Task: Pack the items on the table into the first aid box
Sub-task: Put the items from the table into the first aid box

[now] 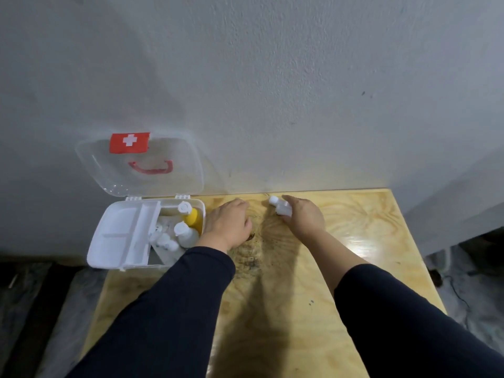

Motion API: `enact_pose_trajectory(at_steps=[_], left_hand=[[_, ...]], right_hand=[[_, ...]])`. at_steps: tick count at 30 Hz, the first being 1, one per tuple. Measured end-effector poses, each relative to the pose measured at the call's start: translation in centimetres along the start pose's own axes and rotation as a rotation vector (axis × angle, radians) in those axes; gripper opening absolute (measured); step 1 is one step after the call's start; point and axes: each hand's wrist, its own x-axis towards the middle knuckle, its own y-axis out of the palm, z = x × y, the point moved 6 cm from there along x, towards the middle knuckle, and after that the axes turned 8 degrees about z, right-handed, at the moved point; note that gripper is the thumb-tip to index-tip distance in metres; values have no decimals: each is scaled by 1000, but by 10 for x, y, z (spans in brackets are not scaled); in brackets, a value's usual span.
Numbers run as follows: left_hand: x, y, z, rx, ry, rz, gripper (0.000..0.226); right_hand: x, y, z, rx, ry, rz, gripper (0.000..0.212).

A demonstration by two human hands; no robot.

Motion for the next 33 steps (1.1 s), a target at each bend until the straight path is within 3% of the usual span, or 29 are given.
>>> enact_pose_trajectory(at_steps=[3,6,14,18,21,28,33], left_hand=[[-11,-6,-2,2,39,-17,49],[-26,-19,1,1,76,-64,47],[-99,-60,48,-88,149,-362,45],[-130,-53,112,-152,77,-384,48],[-153,-42,158,-162,-17,-368,51],[-169,1,240,-299,-213,-200,83],[-167,6,250,-447,-179,-208,64]], right_hand=[[-17,-4,0,345,95,-55,50],[-35,-10,16,586,105,-74,36],[-90,-30,113,697,-15,-169,42],[-112,-16,170,615,-90,-164,46],[-122,1,215,405,-168,-143,44],[-114,54,288,130,-271,-41,47],[-100,88,317,-91,-299,17,46]])
